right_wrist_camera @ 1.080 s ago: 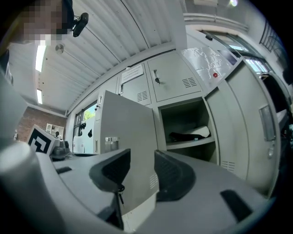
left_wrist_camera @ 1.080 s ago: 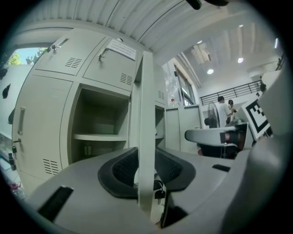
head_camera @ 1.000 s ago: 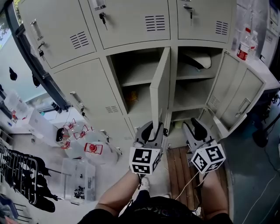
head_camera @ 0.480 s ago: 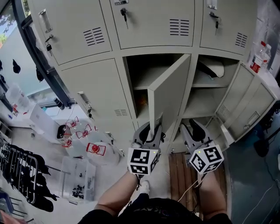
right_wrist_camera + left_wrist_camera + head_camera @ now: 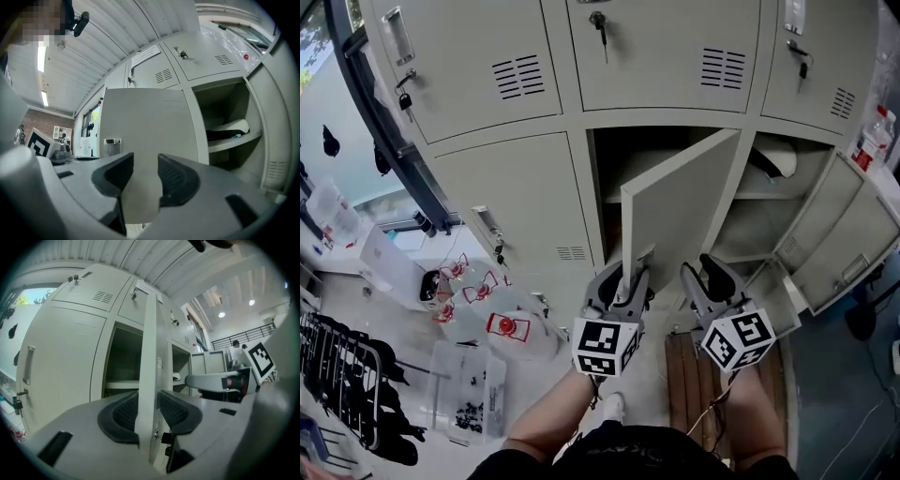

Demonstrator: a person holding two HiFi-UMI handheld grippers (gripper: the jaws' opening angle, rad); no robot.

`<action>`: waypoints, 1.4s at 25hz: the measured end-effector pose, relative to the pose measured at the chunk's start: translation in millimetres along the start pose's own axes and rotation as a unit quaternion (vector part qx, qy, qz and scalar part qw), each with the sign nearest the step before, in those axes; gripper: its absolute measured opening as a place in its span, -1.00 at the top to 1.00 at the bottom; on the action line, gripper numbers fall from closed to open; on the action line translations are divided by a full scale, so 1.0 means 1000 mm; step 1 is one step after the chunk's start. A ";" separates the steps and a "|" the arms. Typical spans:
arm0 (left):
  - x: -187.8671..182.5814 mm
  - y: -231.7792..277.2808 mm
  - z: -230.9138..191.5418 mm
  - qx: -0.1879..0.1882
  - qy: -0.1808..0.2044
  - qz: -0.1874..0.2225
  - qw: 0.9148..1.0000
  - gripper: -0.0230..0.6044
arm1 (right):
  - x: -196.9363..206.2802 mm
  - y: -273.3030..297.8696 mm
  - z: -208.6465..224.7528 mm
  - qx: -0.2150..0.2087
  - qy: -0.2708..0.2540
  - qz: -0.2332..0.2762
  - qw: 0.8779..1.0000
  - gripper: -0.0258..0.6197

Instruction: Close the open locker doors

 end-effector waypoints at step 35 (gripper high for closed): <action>-0.003 0.005 -0.079 0.040 0.004 -0.010 0.999 0.27 | 0.011 0.087 -0.046 0.024 0.013 -0.007 1.000 0.42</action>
Point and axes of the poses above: the fingertips, and each gripper's own axes: y forward along the fingers, z to its right, x out of its underside, the point moved 10 cm from there along -y, backward along the fingers, and after that the axes turned 15 degrees about x, right-handed, at the moved point
